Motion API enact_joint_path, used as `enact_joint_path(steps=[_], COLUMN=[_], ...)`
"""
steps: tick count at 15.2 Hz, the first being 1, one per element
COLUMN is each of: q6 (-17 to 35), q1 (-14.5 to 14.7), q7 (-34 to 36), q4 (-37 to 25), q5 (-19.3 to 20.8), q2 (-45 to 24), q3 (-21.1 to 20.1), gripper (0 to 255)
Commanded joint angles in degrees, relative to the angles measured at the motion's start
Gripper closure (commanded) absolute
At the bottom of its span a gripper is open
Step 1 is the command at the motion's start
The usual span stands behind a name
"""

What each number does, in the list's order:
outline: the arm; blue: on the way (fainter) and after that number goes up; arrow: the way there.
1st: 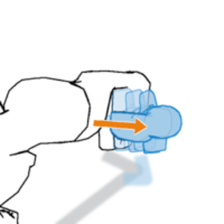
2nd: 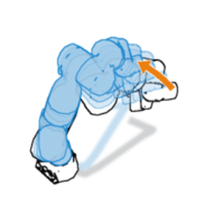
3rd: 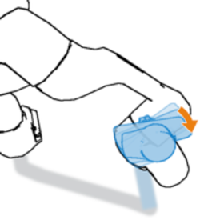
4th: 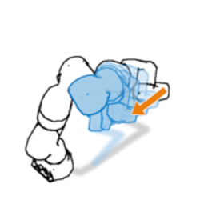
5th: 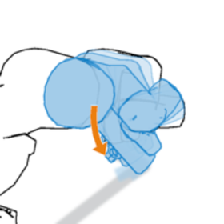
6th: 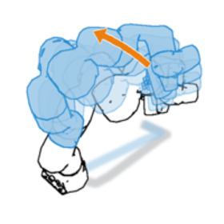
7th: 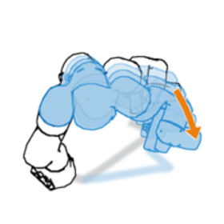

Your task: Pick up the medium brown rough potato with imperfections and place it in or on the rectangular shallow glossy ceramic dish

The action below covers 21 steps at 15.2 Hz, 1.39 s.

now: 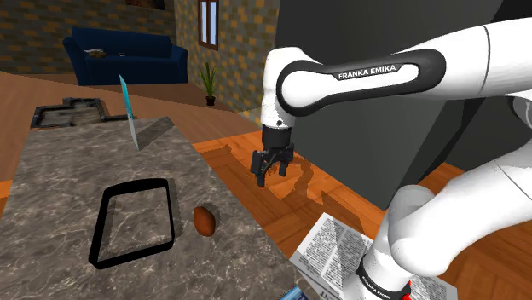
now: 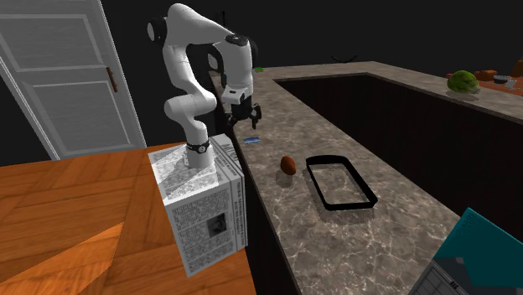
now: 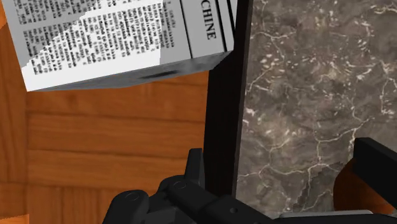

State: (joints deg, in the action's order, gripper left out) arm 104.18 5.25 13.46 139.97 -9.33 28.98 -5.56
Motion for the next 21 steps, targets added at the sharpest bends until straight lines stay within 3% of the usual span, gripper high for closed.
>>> enact_joint_path(steps=[1, 14, 21], q6=[3.15, 18.4, 23.46], q1=[0.58, 4.12, 4.9], q7=[0.73, 5.1, 5.27], q4=[-1.49, -15.03, -13.95], q5=[-1.15, -5.18, -5.5], q2=[-4.27, -30.8, -34.55], q3=[-0.91, -5.82, -6.45], gripper=[0, 0, 0])
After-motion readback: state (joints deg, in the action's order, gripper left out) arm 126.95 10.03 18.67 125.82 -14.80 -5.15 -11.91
